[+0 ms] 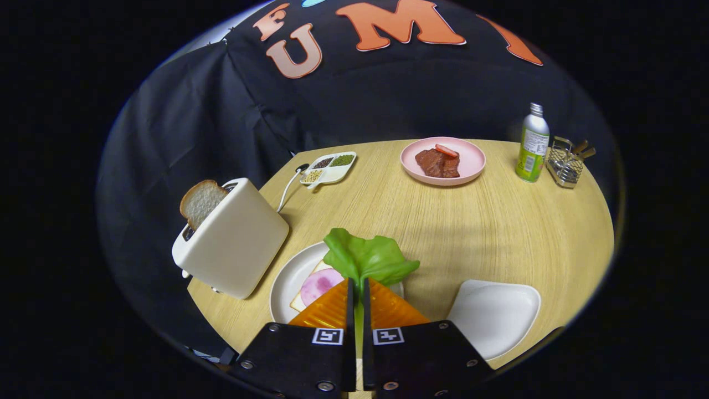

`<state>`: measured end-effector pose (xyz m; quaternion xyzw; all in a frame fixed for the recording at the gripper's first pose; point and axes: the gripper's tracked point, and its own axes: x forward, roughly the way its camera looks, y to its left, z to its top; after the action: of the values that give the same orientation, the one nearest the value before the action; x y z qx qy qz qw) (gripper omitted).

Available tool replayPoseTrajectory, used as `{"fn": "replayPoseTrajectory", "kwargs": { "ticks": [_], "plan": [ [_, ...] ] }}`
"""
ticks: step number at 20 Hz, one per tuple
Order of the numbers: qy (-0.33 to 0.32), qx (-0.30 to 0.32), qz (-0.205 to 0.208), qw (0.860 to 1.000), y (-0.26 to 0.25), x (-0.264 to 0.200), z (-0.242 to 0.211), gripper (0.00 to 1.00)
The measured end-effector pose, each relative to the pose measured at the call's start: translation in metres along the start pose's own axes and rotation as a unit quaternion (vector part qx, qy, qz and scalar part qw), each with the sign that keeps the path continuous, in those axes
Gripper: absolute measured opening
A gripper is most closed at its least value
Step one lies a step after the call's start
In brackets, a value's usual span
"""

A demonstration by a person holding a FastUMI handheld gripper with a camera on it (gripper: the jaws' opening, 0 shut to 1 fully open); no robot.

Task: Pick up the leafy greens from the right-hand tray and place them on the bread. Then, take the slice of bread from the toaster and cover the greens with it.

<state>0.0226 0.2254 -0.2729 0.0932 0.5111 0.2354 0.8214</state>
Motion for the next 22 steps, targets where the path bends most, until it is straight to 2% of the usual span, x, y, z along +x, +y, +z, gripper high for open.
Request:
{"fn": "replayPoseTrajectory", "kwargs": {
  "ticks": [8, 14, 16, 17, 19, 22],
  "plan": [
    [0.041, 0.002, 0.003, 0.999, 0.020, 0.041, -0.019, 0.07],
    [0.048, -0.025, 0.005, 0.999, 0.036, 0.050, -0.024, 0.27],
    [0.046, -0.042, -0.007, 0.998, 0.034, 0.050, -0.023, 0.35],
    [0.043, -0.049, -0.013, 0.998, 0.033, 0.050, -0.022, 0.42],
    [0.037, -0.056, -0.023, 0.997, 0.032, 0.048, -0.017, 0.48],
    [0.024, -0.052, -0.015, 0.998, 0.047, 0.037, -0.005, 0.53]
  ]
}}
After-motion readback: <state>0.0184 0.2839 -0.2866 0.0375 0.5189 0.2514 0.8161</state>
